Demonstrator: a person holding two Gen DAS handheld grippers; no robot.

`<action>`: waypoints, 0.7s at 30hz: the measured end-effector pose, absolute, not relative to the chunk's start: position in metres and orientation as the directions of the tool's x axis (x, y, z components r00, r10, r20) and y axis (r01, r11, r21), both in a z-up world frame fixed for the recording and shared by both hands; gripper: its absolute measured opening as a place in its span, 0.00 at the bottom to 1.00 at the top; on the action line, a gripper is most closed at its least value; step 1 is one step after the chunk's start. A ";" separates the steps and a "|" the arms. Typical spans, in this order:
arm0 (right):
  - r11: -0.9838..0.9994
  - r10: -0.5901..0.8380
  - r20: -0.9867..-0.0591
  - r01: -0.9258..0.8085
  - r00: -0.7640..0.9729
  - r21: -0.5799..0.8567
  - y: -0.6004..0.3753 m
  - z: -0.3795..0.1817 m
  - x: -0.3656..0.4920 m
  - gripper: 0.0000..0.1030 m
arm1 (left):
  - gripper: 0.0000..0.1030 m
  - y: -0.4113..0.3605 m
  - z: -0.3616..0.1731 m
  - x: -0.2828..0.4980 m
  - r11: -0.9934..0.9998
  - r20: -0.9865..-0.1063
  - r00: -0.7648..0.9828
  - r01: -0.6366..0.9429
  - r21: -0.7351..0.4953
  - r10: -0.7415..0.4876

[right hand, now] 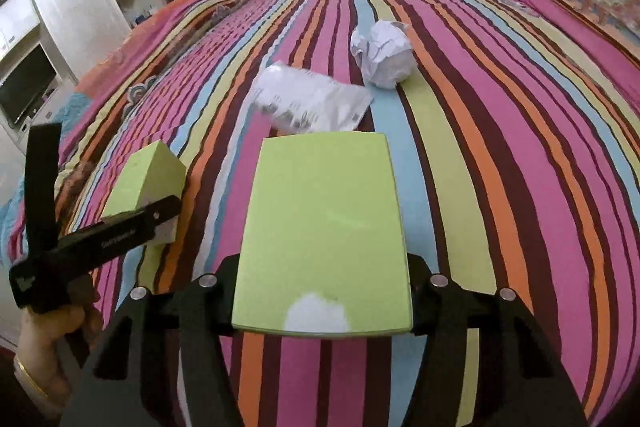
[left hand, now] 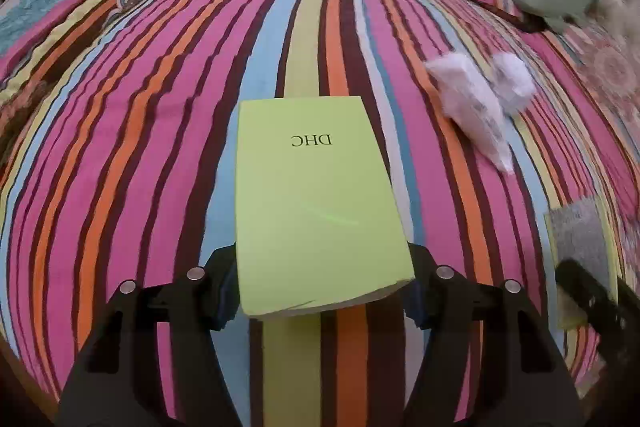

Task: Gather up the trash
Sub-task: 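Carry both lime-green boxes down over the wastebasket with both tools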

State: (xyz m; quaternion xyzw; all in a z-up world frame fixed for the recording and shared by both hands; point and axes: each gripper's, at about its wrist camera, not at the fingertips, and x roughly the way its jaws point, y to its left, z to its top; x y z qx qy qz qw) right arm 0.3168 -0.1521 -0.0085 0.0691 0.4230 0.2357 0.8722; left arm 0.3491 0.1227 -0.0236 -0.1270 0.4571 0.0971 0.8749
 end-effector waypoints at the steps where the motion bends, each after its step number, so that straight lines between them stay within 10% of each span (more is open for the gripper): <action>1: 0.879 0.471 -0.705 -0.351 0.531 0.323 -0.152 -0.008 0.314 0.53 | 0.60 0.120 -0.022 0.340 0.952 -0.821 0.569 -0.276 -0.134 0.050; 21: 0.852 0.523 -0.712 -0.304 0.469 0.426 -0.187 -0.017 0.166 0.53 | 0.60 0.066 -0.034 0.130 0.988 -0.834 0.551 -0.106 -0.109 -0.033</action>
